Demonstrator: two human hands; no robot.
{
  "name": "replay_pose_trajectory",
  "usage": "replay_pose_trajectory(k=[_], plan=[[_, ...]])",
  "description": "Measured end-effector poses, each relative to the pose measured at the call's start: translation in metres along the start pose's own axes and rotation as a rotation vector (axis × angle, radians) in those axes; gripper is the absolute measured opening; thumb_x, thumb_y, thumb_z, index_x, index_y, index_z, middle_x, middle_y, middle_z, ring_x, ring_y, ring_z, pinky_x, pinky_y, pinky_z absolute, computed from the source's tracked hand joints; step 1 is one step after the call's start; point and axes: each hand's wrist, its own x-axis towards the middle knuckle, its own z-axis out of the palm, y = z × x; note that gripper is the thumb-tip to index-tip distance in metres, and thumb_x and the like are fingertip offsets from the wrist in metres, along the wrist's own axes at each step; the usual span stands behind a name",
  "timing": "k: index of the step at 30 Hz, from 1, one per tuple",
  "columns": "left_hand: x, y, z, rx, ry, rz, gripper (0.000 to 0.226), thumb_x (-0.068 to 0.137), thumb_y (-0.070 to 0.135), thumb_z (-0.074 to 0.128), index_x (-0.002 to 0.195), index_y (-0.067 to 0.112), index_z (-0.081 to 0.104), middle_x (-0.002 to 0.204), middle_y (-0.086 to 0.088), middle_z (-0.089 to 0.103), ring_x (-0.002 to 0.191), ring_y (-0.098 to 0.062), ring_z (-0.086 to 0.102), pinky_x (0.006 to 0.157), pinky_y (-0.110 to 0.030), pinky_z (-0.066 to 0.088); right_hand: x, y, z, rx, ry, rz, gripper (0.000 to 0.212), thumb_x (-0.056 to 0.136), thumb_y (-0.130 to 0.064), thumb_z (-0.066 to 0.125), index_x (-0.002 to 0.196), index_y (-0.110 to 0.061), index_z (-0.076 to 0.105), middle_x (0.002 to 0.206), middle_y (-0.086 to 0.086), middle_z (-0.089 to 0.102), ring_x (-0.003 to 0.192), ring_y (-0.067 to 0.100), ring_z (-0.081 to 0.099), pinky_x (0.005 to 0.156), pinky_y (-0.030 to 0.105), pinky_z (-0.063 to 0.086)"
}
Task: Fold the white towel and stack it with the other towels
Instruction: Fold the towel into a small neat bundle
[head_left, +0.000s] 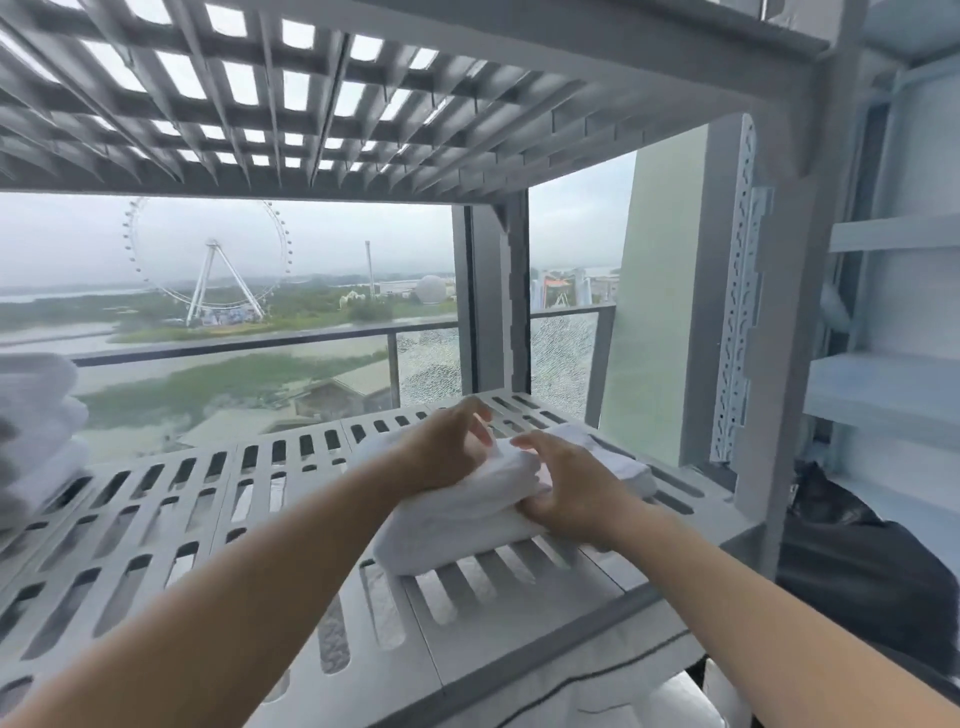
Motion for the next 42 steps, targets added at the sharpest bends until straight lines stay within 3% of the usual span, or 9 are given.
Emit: replay_pose_trajectory(k=[5, 10, 13, 21, 28, 31, 35, 38, 42], plan=[[-0.029, 0.0, -0.012, -0.114, 0.055, 0.011, 0.028, 0.083, 0.005, 0.056, 0.105, 0.013, 0.04, 0.103, 0.003, 0.062, 0.099, -0.021, 0.058, 0.091, -0.042, 0.045, 0.011, -0.017, 0.001, -0.262, -0.022, -0.292, 0.039, 0.079, -0.015, 0.056, 0.118, -0.019, 0.056, 0.12, 0.001, 0.06, 0.107, 0.022, 0.056, 0.091, 0.031, 0.044], [-0.067, 0.007, -0.013, 0.12, 0.146, 0.137, 0.051, 0.074, 0.05, 0.063, 0.114, 0.023, 0.046, 0.109, 0.006, 0.06, 0.087, -0.01, 0.056, 0.073, -0.028, 0.048, 0.02, -0.029, 0.008, -0.281, 0.113, -0.213, 0.017, 0.081, -0.022, 0.053, 0.097, -0.016, 0.054, 0.093, 0.006, 0.065, 0.082, 0.028, 0.06, 0.062, 0.028, 0.036], [-0.072, 0.011, -0.012, 0.268, 0.239, 0.059, 0.057, 0.073, 0.04, 0.066, 0.123, 0.027, 0.041, 0.119, 0.004, 0.055, 0.089, -0.018, 0.057, 0.07, -0.033, 0.05, 0.028, -0.037, 0.001, -0.304, 0.274, -0.226, 0.014, 0.086, -0.026, 0.053, 0.093, -0.015, 0.05, 0.086, 0.004, 0.061, 0.067, 0.021, 0.05, 0.062, 0.027, 0.031], [-0.068, 0.014, -0.012, 0.222, 0.31, -0.233, 0.066, 0.068, 0.021, 0.064, 0.128, 0.027, 0.034, 0.117, -0.005, 0.048, 0.093, -0.03, 0.057, 0.066, -0.035, 0.045, 0.044, -0.044, -0.034, -0.528, 0.509, -0.261, 0.02, 0.084, -0.015, 0.056, 0.102, -0.008, 0.052, 0.098, 0.01, 0.06, 0.089, 0.03, 0.056, 0.072, 0.038, 0.041], [-0.057, 0.018, -0.009, 0.148, 0.328, -0.297, 0.041, 0.072, 0.016, 0.052, 0.111, 0.027, 0.052, 0.083, 0.001, 0.055, 0.074, -0.023, 0.049, 0.063, -0.03, 0.038, 0.025, -0.018, -0.023, -0.627, 0.385, -0.059, 0.022, 0.083, -0.014, 0.05, 0.104, -0.013, 0.049, 0.099, 0.005, 0.059, 0.093, 0.028, 0.057, 0.082, 0.039, 0.037], [-0.06, 0.015, -0.003, 0.132, 0.392, -0.252, 0.038, 0.073, 0.023, 0.059, 0.109, 0.03, 0.056, 0.094, 0.001, 0.062, 0.08, -0.025, 0.056, 0.064, -0.029, 0.037, 0.021, -0.02, -0.006, -0.631, 0.274, -0.055, 0.036, 0.073, -0.016, 0.058, 0.107, -0.016, 0.048, 0.099, 0.003, 0.06, 0.095, 0.026, 0.057, 0.091, 0.042, 0.035], [-0.059, 0.009, -0.003, 0.066, 0.373, -0.204, 0.05, 0.069, 0.009, 0.065, 0.113, 0.029, 0.055, 0.112, -0.003, 0.054, 0.093, -0.025, 0.057, 0.067, -0.031, 0.044, 0.017, -0.044, 0.026, -0.741, 0.254, -0.125, 0.032, 0.066, -0.035, 0.073, 0.094, -0.026, 0.062, 0.073, -0.005, 0.065, 0.063, 0.017, 0.064, 0.056, 0.024, 0.044], [-0.064, -0.002, -0.004, 0.101, 0.25, -0.195, 0.064, 0.069, -0.006, 0.056, 0.124, 0.026, 0.048, 0.129, -0.006, 0.043, 0.111, -0.026, 0.05, 0.081, -0.03, 0.045, 0.021, -0.039, 0.018, -0.638, 0.245, -0.092, 0.014, 0.081, -0.011, 0.053, 0.088, -0.018, 0.063, 0.08, 0.002, 0.067, 0.073, 0.022, 0.064, 0.058, 0.026, 0.039], [-0.074, -0.015, -0.007, 0.131, 0.143, -0.121, 0.07, 0.067, -0.013, 0.049, 0.125, 0.025, 0.046, 0.137, -0.002, 0.04, 0.116, -0.025, 0.049, 0.091, -0.035, 0.047, 0.021, -0.039, 0.01, -0.559, 0.395, -0.158, 0.025, 0.05, 0.013, 0.064, 0.053, -0.011, 0.056, 0.05, 0.007, 0.057, 0.047, 0.024, 0.057, 0.049, 0.022, 0.039]])
